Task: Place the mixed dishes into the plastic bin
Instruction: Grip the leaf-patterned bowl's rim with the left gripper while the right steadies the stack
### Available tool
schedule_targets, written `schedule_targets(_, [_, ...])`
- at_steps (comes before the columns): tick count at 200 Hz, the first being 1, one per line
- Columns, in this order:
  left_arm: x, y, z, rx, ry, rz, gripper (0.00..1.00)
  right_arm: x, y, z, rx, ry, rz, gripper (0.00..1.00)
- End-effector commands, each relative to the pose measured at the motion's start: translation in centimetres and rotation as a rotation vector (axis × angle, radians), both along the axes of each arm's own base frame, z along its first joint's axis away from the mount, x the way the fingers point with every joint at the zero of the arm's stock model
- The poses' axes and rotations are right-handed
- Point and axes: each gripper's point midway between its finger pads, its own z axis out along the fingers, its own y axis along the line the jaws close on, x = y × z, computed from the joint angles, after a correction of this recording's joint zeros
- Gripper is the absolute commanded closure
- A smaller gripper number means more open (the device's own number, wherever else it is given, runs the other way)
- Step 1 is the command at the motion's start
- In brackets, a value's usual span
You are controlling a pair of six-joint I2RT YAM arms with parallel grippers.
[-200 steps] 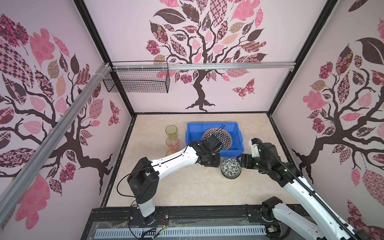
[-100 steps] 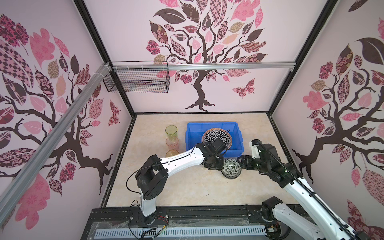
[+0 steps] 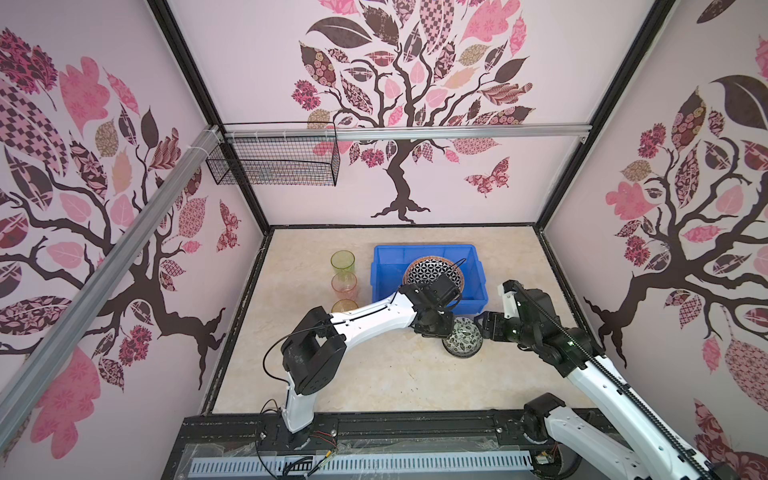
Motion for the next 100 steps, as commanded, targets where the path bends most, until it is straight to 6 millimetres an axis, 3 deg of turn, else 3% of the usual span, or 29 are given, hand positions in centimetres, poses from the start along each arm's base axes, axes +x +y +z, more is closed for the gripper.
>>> schedule_targets(1, [0.56,-1.0,0.74,-0.01,-0.025,-0.019,0.64,-0.14,-0.38,0.26,-0.012,-0.01,-0.006,0.27])
schedule_targets(100, [0.84,-1.71,0.08,0.011,-0.02,-0.04,0.69,-0.1,-0.26,0.32,-0.014,-0.017,0.004,0.27])
